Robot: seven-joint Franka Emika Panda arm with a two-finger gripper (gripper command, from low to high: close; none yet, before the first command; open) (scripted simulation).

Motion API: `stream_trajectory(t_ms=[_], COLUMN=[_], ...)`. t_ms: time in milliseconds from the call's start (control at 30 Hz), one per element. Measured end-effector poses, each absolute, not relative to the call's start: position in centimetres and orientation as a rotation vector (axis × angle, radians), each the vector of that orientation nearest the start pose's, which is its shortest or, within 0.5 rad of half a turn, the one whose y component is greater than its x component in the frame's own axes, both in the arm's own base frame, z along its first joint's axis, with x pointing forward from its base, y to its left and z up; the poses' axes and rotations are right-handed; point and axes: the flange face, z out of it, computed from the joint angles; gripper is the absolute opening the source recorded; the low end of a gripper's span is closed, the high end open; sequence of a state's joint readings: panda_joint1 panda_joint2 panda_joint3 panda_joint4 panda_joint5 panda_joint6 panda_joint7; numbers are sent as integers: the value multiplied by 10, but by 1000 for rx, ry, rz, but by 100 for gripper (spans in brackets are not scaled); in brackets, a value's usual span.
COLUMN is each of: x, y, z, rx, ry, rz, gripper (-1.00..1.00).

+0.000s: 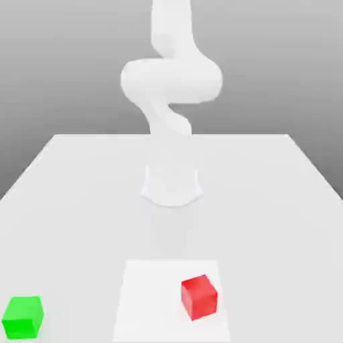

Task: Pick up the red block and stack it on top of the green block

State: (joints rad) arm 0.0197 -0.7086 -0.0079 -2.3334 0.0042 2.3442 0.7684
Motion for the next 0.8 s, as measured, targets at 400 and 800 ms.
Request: stream_trajectory(t_ms=[400, 800], x=[468, 430], y=[33, 51], z=[418, 193], rx=[-2855, -3077], ry=[826, 625], rz=[-453, -8], gripper=[0, 0])
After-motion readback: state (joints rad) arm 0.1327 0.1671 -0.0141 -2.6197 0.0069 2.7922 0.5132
